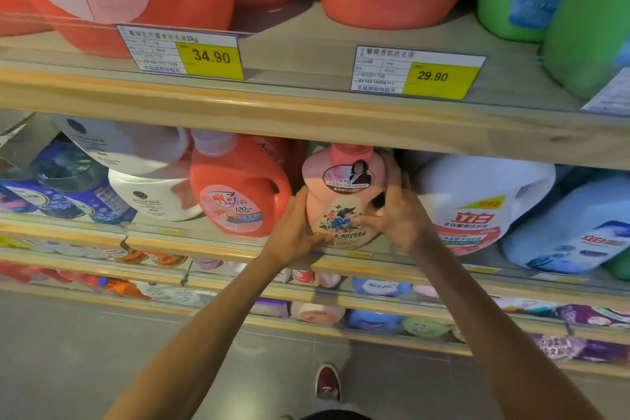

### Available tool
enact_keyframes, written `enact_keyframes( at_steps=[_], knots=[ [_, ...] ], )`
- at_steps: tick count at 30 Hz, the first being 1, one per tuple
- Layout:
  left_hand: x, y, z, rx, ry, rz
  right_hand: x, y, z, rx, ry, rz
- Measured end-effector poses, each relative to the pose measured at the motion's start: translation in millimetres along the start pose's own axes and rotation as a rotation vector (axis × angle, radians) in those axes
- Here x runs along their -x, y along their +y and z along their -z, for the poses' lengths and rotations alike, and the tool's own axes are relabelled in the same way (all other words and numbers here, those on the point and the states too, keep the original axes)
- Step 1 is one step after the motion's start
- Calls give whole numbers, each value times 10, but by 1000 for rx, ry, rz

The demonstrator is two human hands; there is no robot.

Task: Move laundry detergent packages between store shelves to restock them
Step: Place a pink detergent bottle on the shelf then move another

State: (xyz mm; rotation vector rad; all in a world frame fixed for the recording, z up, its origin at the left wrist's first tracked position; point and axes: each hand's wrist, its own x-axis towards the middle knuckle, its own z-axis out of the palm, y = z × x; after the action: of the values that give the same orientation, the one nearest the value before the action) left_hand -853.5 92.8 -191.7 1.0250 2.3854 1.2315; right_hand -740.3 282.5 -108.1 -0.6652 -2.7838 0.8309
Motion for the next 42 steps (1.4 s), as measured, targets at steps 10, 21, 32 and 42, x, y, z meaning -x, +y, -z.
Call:
enact_keyframes(
  at_steps=[10,21,32,42],
  knots=[
    [-8,-6,46,36,-6,21,48,97,-51,-10,80,81],
    [247,10,-30,-107,96,22,458,114,-65,-45,265,258],
    [405,170,316,-164,141,-172,866,-274,178,-58,373,273],
    [1557,490,854,310,37,-143,1592,-1004,333,-617,249,258]
  ],
)
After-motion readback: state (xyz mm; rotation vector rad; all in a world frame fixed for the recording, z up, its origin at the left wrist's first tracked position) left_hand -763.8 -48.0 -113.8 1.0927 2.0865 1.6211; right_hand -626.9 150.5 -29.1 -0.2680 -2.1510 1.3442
